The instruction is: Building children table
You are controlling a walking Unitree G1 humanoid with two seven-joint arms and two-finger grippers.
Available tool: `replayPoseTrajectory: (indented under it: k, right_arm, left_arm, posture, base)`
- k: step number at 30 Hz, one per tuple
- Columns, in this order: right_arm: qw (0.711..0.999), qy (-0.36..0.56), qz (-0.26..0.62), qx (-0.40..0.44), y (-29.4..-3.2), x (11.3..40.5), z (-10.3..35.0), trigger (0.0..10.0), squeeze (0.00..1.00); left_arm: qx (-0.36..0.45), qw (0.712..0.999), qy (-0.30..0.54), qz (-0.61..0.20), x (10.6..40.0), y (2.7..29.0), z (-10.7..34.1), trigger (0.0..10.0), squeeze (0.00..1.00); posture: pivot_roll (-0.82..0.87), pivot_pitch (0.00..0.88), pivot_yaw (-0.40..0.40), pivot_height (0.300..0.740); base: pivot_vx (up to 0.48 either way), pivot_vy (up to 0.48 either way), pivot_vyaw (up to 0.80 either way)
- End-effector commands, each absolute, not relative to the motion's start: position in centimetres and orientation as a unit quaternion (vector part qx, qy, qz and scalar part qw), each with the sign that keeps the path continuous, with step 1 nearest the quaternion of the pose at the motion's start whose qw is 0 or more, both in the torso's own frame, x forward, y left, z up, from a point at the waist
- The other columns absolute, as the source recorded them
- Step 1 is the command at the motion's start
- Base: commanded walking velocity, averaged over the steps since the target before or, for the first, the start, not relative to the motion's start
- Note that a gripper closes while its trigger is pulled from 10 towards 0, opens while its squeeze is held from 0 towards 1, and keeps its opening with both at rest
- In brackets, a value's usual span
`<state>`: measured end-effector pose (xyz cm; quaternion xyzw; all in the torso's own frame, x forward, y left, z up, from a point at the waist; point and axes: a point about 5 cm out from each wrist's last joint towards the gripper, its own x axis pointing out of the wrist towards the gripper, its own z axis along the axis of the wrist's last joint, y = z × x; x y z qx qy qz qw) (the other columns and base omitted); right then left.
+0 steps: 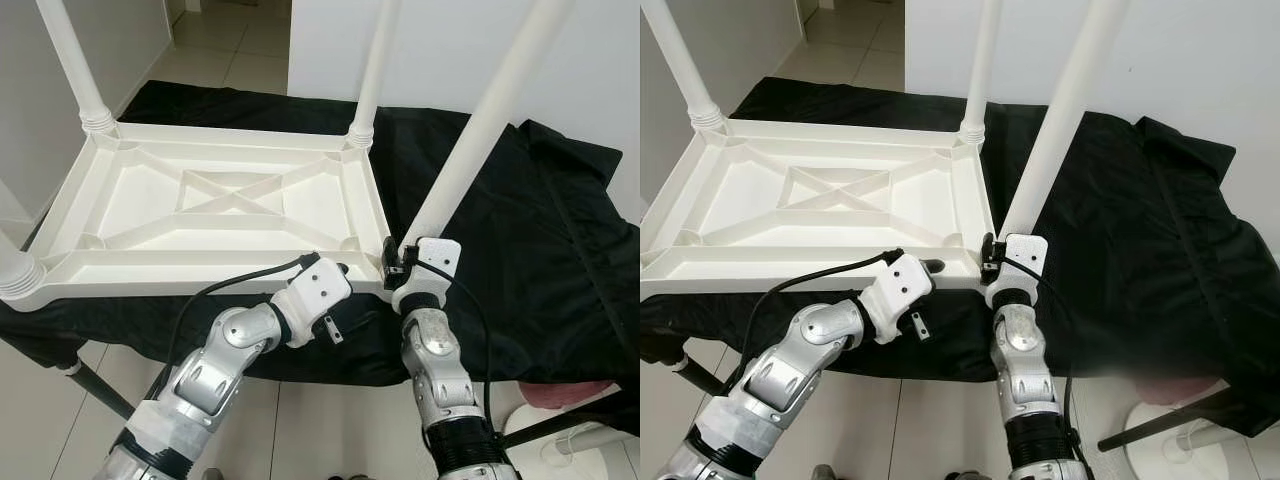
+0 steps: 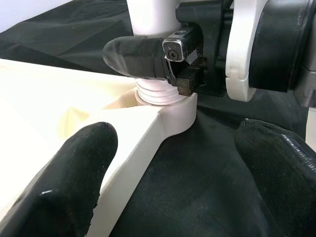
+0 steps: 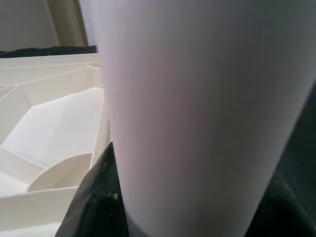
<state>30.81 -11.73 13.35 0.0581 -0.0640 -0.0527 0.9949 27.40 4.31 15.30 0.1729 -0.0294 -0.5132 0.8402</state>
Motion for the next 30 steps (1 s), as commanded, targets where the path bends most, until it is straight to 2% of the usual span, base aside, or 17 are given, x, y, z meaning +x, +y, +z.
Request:
replayPoseTrajectory:
  k: [1, 7, 8, 9, 10, 22, 23, 24, 29, 30]
  right_arm:
    - [0.996, -0.017, -0.055, 0.07, -11.4, 30.2, 11.6, 10.0, 0.0]
    - [0.996, -0.023, -0.05, 0.071, -11.4, 30.2, 11.9, 10.0, 0.0]
    - [0.996, -0.023, -0.053, 0.071, -11.5, 30.2, 11.9, 10.0, 0.07]
    - [0.996, -0.023, -0.053, 0.071, -11.5, 30.2, 11.9, 10.0, 0.07]
    - [0.995, -0.036, -0.036, 0.08, -11.1, 30.0, 12.3, 10.0, 1.0]
    - [0.996, -0.063, 0.013, 0.055, -11.8, 29.5, 13.0, 10.0, 1.0]
    - [0.996, -0.062, 0.026, 0.051, -12.0, 29.4, 13.0, 10.0, 0.73]
    - [0.996, -0.063, 0.037, 0.042, -12.2, 29.4, 13.0, 10.0, 0.0]
    - [0.994, -0.065, 0.081, 0.029, -12.7, 29.6, 12.9, 10.0, 0.0]
    - [0.991, -0.063, 0.116, 0.026, -13.1, 29.8, 12.9, 10.0, 0.0]
  left_arm:
    - [0.175, 0.84, -0.026, -0.513, 27.2, 4.1, 15.0, 10.0, 0.0]
    - [0.175, 0.839, -0.026, -0.514, 27.2, 4.1, 15.0, 10.0, 0.0]
    - [0.175, 0.839, -0.026, -0.514, 27.2, 4.1, 15.0, 10.0, 0.0]
    - [0.175, 0.839, -0.026, -0.514, 27.2, 4.1, 15.0, 10.0, 0.0]
    - [0.175, 0.839, -0.027, -0.514, 27.3, 4.1, 15.1, 10.0, 0.0]
    - [0.176, 0.84, -0.028, -0.512, 27.4, 4.1, 15.2, 10.0, 0.0]
    - [0.176, 0.841, -0.028, -0.512, 27.4, 4.2, 15.2, 10.0, 0.0]
    - [0.176, 0.841, -0.028, -0.511, 27.4, 4.2, 15.2, 10.0, 0.0]
    - [0.175, 0.84, -0.028, -0.512, 27.4, 4.1, 15.2, 10.0, 0.0]
    - [0.176, 0.841, -0.028, -0.512, 27.4, 4.2, 15.2, 10.0, 0.0]
  posture:
    - [0.0, 0.101, -0.082, 0.74]
    - [0.0, 0.1, -0.08, 0.74]
    - [0.0, 0.101, -0.081, 0.74]
    - [0.0, 0.101, -0.081, 0.74]
    - [-0.01, 0.101, -0.08, 0.74]
    - [-0.01, 0.099, -0.082, 0.74]
    - [-0.01, 0.1, -0.081, 0.74]
    - [-0.01, 0.098, -0.08, 0.74]
    - [-0.01, 0.099, -0.082, 0.74]
    - [-0.01, 0.099, -0.081, 0.74]
  base:
    - [0.0, 0.0, 0.0]
    - [0.0, 0.0, 0.0]
    - [0.0, 0.0, 0.0]
    - [0.0, 0.0, 0.0]
    - [0.0, 0.0, 0.0]
    - [0.0, 0.0, 0.0]
    - [0.0, 0.0, 0.0]
    - [0.0, 0.0, 0.0]
    - [0.0, 0.0, 0.0]
    - [0.0, 0.0, 0.0]
